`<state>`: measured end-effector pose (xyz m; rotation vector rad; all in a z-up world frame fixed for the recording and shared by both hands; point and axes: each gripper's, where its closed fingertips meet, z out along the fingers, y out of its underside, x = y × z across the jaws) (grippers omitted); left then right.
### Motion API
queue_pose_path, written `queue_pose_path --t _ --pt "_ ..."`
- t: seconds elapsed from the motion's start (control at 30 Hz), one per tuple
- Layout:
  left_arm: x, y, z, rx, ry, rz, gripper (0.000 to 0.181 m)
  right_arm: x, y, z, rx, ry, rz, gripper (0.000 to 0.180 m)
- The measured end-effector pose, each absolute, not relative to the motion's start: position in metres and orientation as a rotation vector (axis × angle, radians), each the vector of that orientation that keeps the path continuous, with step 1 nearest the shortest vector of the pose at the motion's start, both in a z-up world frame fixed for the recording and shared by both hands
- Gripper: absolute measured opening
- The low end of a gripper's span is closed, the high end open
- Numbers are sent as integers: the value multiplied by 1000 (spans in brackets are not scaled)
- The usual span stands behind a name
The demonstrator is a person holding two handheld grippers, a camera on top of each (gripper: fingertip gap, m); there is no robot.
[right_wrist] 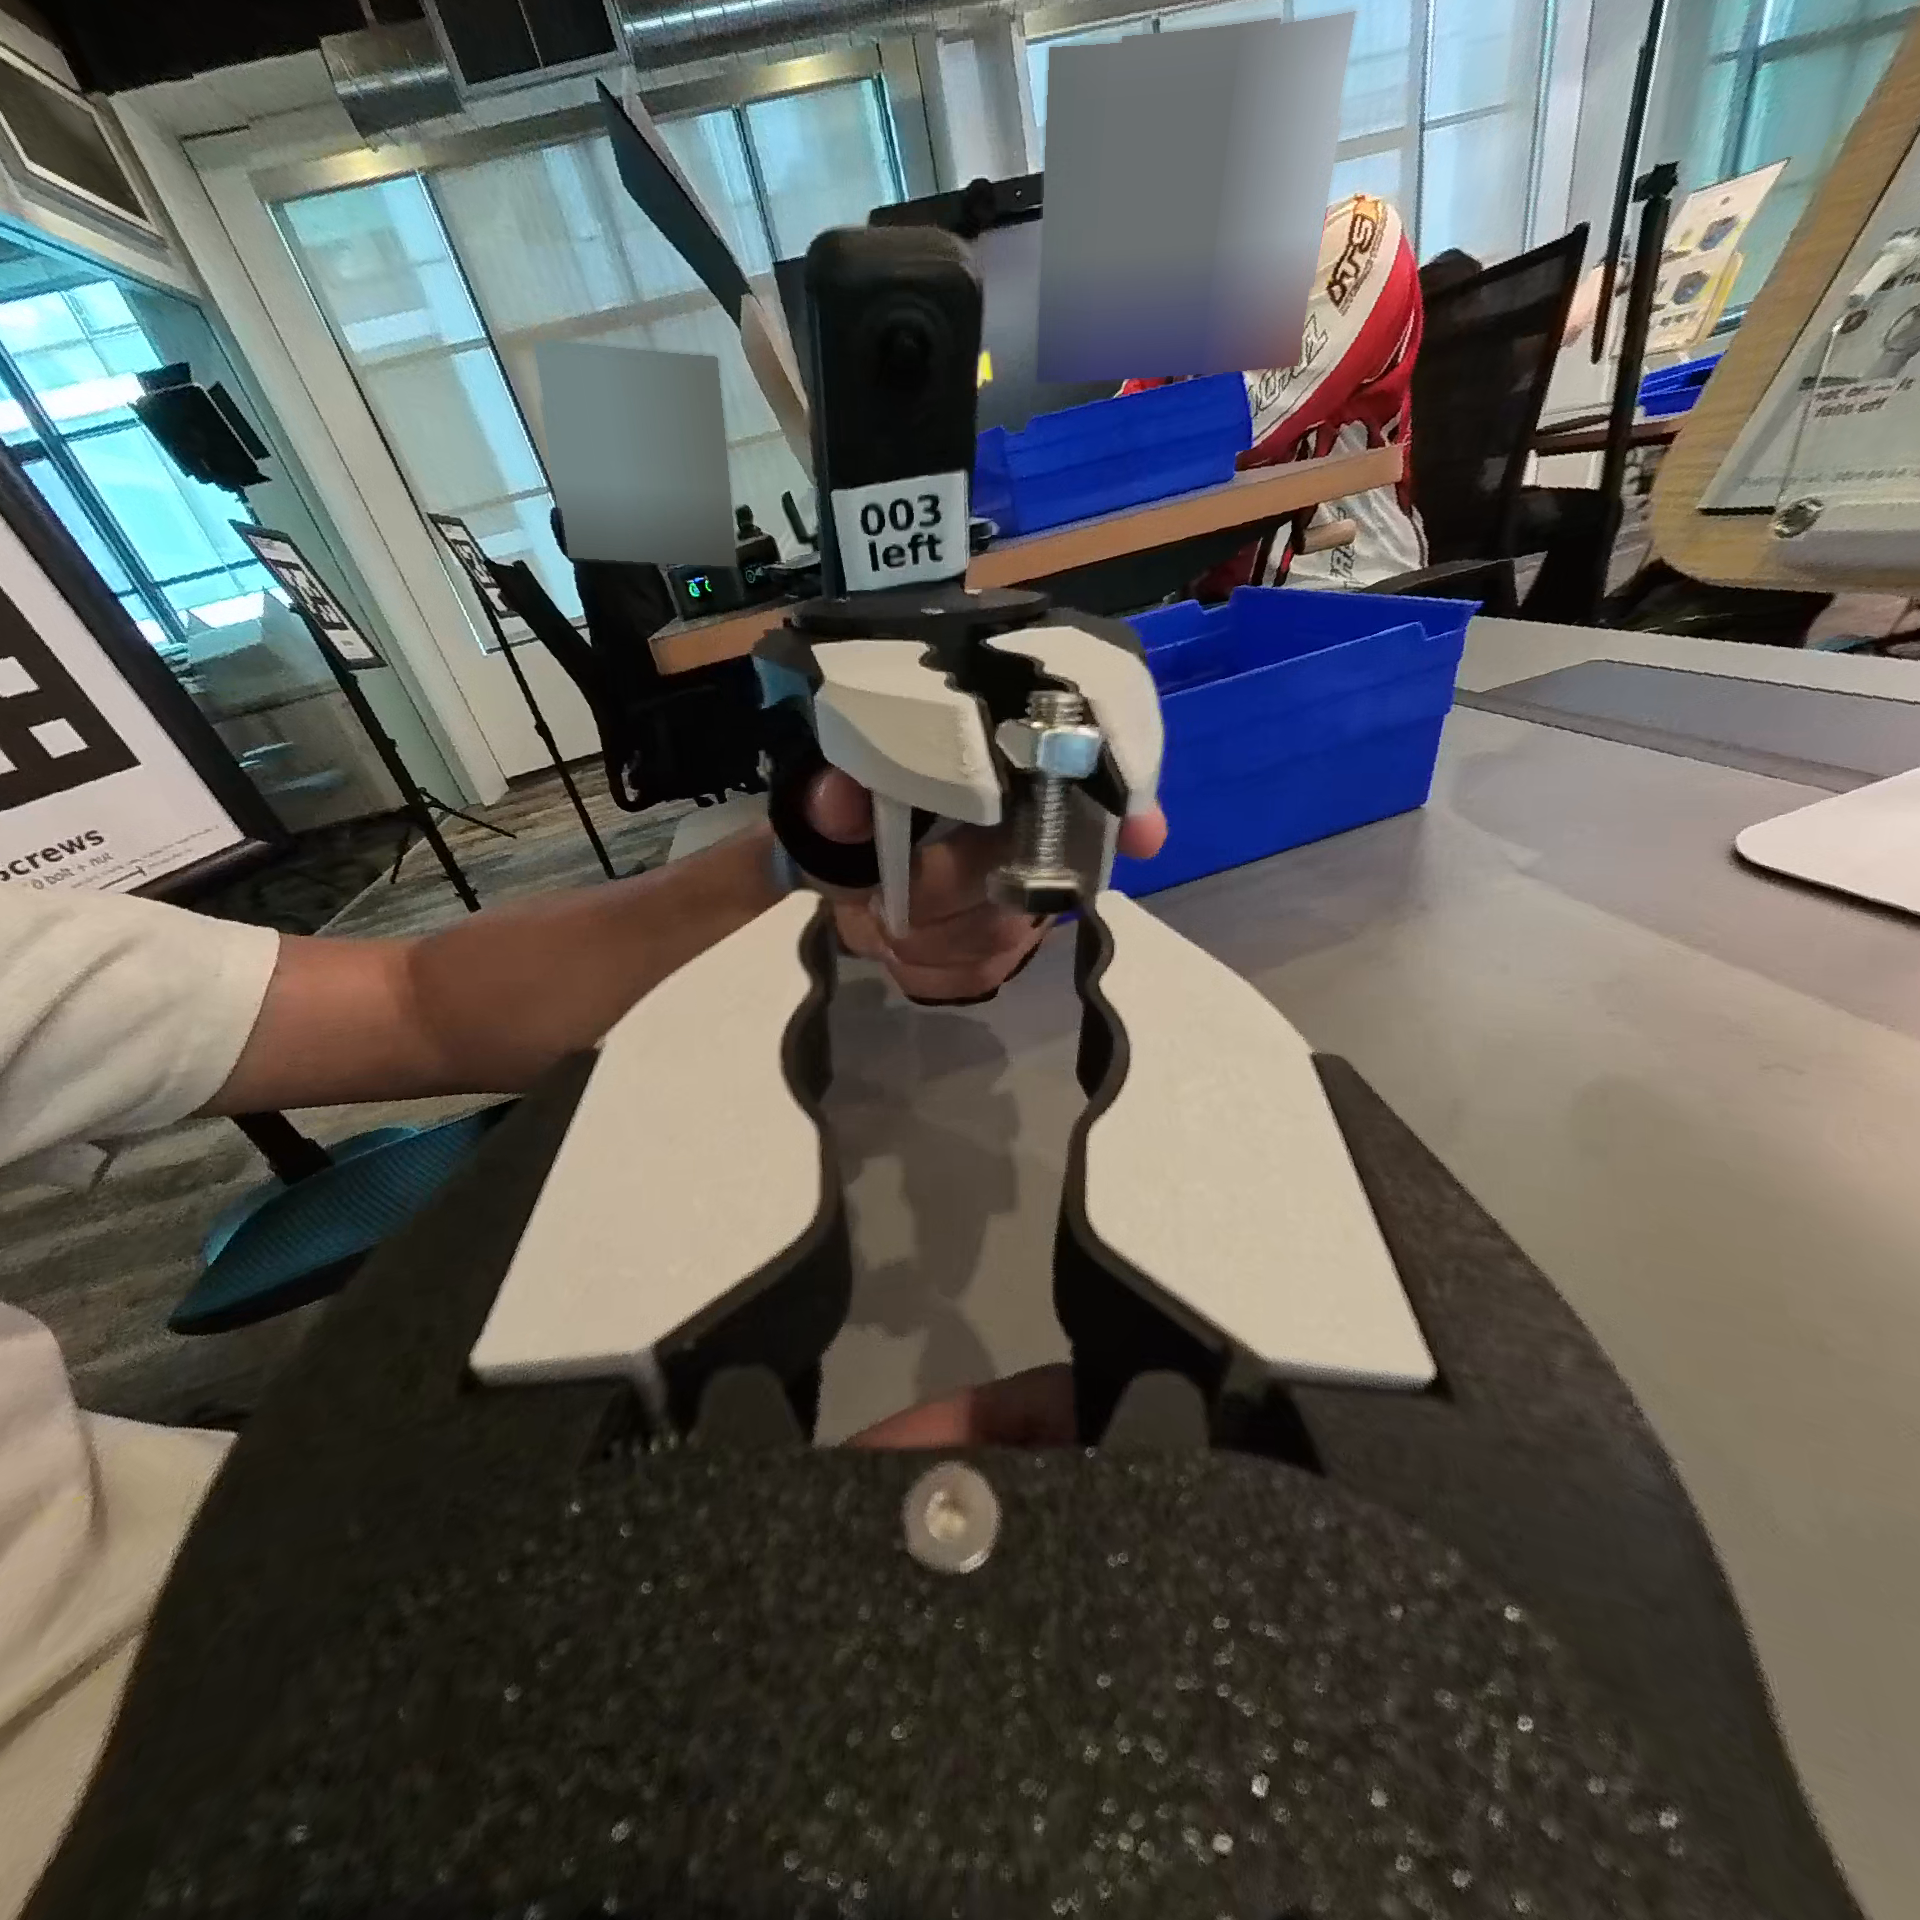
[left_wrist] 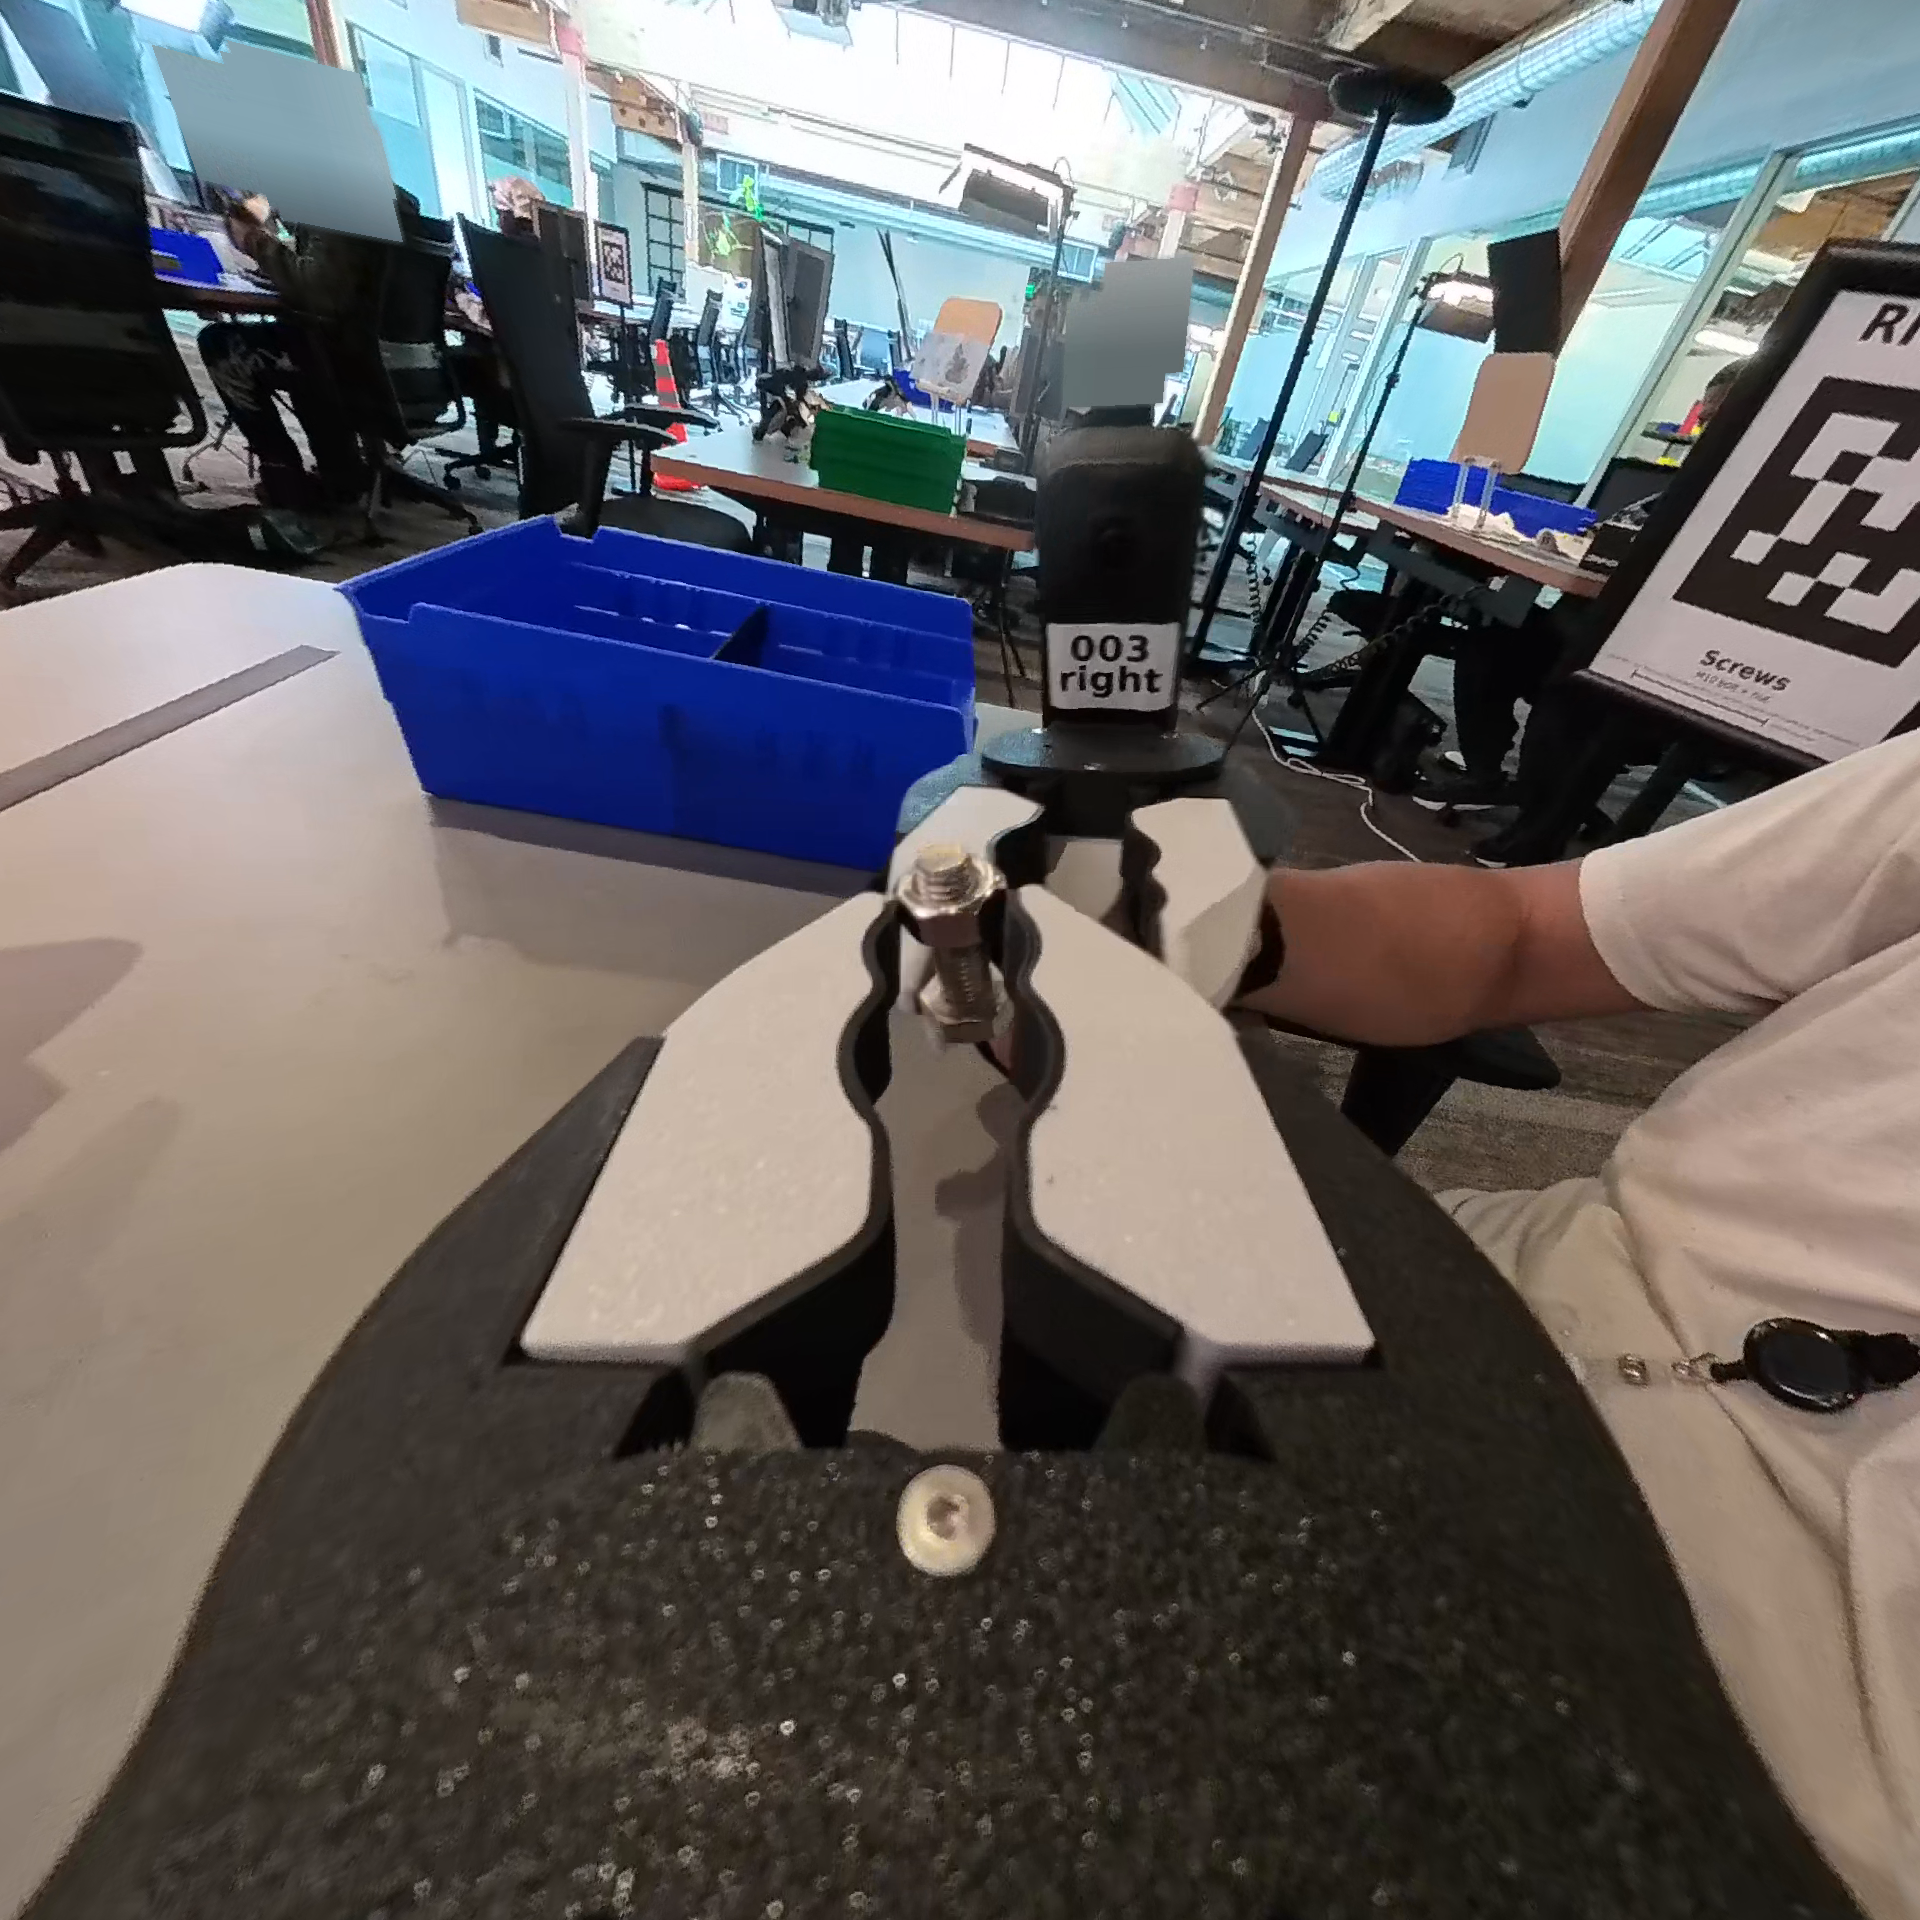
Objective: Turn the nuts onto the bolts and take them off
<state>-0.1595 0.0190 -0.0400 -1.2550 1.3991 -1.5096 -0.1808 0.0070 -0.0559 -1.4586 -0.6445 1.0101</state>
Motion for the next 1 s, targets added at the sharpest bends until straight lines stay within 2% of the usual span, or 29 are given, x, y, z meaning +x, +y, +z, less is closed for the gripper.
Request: queue_pose_path --t 0.33,0.43,0.7,0.8,1.0 --pt "-158 22 -40 -1251 1385 -1479 18 -185 9 -54 -1468 -649 1000 51" --pt "-161 29 -37 -1268 1347 -1490 18 -178 9 -52 -1456 -639 1000 44" --pt "-160 24 -35 -1256 1347 -1541 18 -193 10 -60 -1490 -688 965 50" --pt "-162 33 -37 -1280 1326 -1515 18 -187 5 -52 -1441 -685 962 41" --pt "-164 25 -26 -1232 1296 -1628 18 -184 21 -61 -1520 -628 915 43"
